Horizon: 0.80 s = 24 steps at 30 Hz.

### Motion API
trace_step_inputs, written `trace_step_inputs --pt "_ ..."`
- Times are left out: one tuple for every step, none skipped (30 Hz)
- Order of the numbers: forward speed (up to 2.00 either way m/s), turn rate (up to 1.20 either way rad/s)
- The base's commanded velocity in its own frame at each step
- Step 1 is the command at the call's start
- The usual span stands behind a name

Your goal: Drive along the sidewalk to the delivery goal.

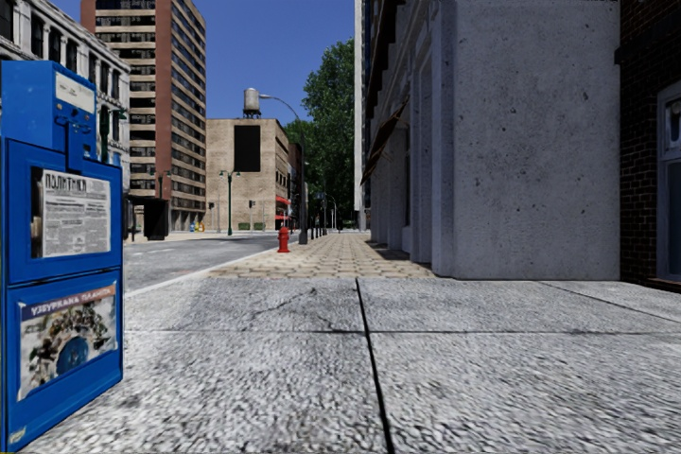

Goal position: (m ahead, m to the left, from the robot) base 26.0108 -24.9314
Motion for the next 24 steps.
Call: trace_step_inputs --pt "2.00 0.00" --pt "2.00 0.00" --pt "2.00 0.00" --pt "2.00 0.00" --pt "2.00 0.00" --pt "2.00 0.00" --pt "2.00 0.00" --pt "2.00 0.00" --pt "2.00 0.00" --pt "2.00 0.00" --pt "2.00 0.00" --pt "2.00 0.00" --pt "2.00 0.00" --pt "2.00 0.00" --pt "2.00 0.00" --pt "2.00 0.00" --pt "2.00 0.00" --pt "2.00 0.00" --pt "2.00 0.00" --pt "2.00 0.00" --pt "2.00 0.00" --pt "2.00 0.00" --pt "2.00 0.00" --pt "2.00 0.00"
